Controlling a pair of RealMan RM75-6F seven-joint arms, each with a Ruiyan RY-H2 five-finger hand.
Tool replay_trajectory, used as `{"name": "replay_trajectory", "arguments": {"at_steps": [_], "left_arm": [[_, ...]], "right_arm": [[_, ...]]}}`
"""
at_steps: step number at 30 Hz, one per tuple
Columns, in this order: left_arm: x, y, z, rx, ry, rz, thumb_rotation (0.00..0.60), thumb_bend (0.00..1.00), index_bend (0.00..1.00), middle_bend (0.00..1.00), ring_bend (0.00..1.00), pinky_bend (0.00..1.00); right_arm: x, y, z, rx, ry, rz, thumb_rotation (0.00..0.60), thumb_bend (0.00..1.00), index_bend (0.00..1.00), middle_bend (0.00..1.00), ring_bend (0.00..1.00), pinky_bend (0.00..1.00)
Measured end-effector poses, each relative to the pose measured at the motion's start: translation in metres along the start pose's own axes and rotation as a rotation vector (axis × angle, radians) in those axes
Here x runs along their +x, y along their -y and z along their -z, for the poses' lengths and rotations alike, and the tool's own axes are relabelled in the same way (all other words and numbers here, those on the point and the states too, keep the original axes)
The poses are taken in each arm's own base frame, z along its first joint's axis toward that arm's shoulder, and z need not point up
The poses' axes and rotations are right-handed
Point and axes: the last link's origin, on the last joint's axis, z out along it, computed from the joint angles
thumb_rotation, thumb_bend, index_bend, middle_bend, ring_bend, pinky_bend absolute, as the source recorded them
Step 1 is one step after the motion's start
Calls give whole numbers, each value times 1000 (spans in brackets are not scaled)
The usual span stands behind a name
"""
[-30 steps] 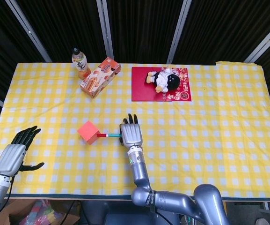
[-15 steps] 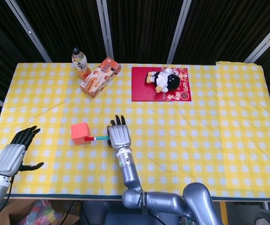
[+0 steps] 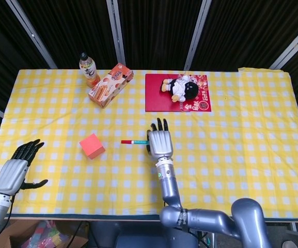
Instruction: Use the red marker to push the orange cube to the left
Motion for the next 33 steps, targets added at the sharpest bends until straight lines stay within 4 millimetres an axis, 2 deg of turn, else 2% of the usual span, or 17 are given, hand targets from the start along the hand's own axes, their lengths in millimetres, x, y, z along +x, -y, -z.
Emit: {"name": "replay_trajectory", "arguments": {"at_steps": [7,13,18,20,22,26,29,33], "left_arm": [[-1,-1,1,-1,-10,-18,600,0,0,0,0,0],[-3,-3,2,-2,-15,-29,600,0,0,0,0,0],[-4,-4,1,4,-19,-28,600,0,0,0,0,0],[-4,-3,1,7,-19,-27,600,0,0,0,0,0],[-4,-3,1,9,-18,-28,600,0,0,0,0,0],[-4,-3,1,11,-17,-27,600,0,0,0,0,0],[-4,-3,0,11,-18,-27,600,0,0,0,0,0],[-4,-2,0,12,-18,-26,600,0,0,0,0,0]], "right_arm": [[22,-79,10,-84,-36,62,600,508,687,257,5,0],[22,-132,21,-129,5,95,600,507,687,257,5,0],[18,-153,26,-140,36,99,600,508,657,256,5,0],[18,-157,26,-148,42,100,600,508,617,251,3,0],[18,-160,26,-151,44,103,600,508,517,208,0,0],[16,-162,27,-147,50,119,600,485,249,54,0,0],[14,-163,30,-146,69,132,600,460,135,6,0,0],[16,-163,34,-142,78,145,600,442,50,0,0,0]]}}
